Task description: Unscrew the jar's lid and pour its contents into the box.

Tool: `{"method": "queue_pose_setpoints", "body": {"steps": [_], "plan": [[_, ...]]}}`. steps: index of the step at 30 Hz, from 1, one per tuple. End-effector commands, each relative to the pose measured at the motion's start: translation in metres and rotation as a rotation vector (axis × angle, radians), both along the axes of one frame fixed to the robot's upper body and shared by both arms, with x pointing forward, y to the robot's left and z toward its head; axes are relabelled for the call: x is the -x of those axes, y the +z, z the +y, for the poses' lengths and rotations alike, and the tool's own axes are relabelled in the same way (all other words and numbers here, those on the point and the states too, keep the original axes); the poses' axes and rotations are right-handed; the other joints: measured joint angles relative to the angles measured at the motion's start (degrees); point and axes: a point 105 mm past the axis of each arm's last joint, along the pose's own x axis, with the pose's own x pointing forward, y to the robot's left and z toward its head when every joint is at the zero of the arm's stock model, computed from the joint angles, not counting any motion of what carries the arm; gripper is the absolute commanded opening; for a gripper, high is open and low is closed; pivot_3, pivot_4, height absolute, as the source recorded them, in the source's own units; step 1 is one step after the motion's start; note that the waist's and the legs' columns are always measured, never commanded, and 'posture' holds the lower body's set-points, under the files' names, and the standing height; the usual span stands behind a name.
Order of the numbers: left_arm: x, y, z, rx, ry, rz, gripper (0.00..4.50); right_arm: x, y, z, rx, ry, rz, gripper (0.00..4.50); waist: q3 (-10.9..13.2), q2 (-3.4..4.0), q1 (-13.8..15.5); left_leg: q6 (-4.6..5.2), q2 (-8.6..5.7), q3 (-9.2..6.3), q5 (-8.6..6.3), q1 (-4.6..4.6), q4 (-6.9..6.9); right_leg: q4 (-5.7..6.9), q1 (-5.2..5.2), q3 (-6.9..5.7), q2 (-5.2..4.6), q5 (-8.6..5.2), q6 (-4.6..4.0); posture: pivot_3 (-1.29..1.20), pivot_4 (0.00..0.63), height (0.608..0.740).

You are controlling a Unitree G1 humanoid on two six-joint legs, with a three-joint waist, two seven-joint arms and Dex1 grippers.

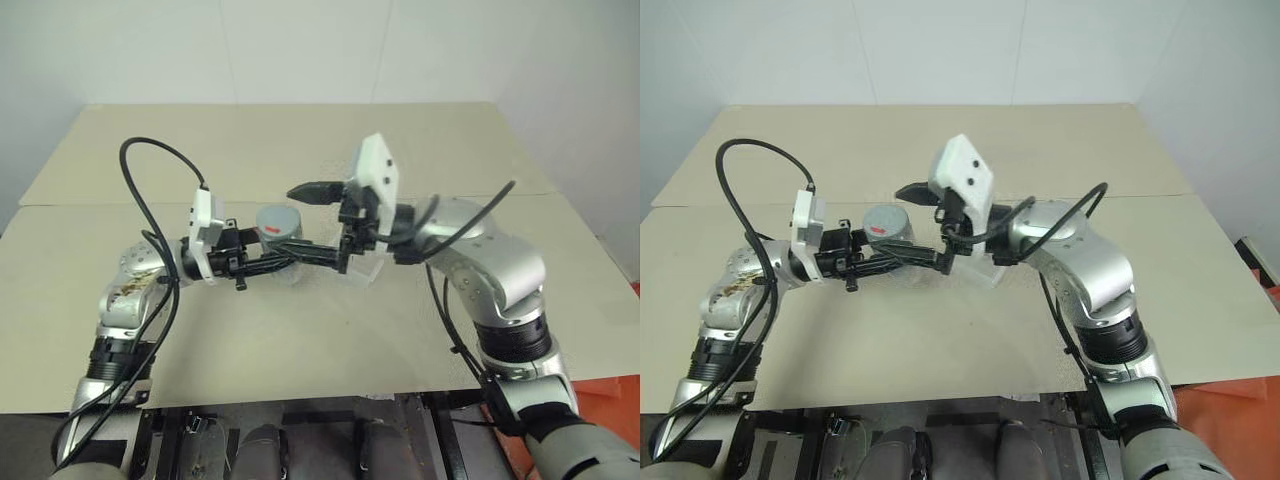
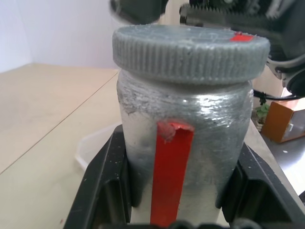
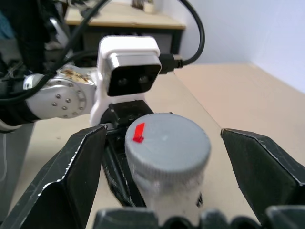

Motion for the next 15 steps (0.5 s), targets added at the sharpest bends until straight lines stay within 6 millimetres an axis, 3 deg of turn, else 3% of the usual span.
{"method": "queue_pose_setpoints", "body": {"steps": [1, 15], "plan": [[0.0003, 0.0114, -0.003, 0.005, -0.009, -0.056, 1.91, 0.0007, 0.0101, 0.0052, -0.005, -0.035, -0.031, 4.46, 0.0, 0.0, 0.01, 0.0, 0.0, 0.0, 0.0, 0.0, 0.0, 0.0, 0.0, 0.0, 0.0, 0.0, 0.0, 0.0, 0.15, 0.74], [0.002, 0.0103, -0.0024, -0.005, -0.019, -0.054, 1.91, -0.0084, 0.0116, 0.0122, -0.013, -0.094, -0.003, 4.46, 0.0, 0.0, 0.01, 0.01, 0.0, -0.01, -0.01, -0.01, 0.0, -0.01, 0.0, 0.0, 0.0, 0.0, 0.0, 0.0, 0.15, 0.74]]}}
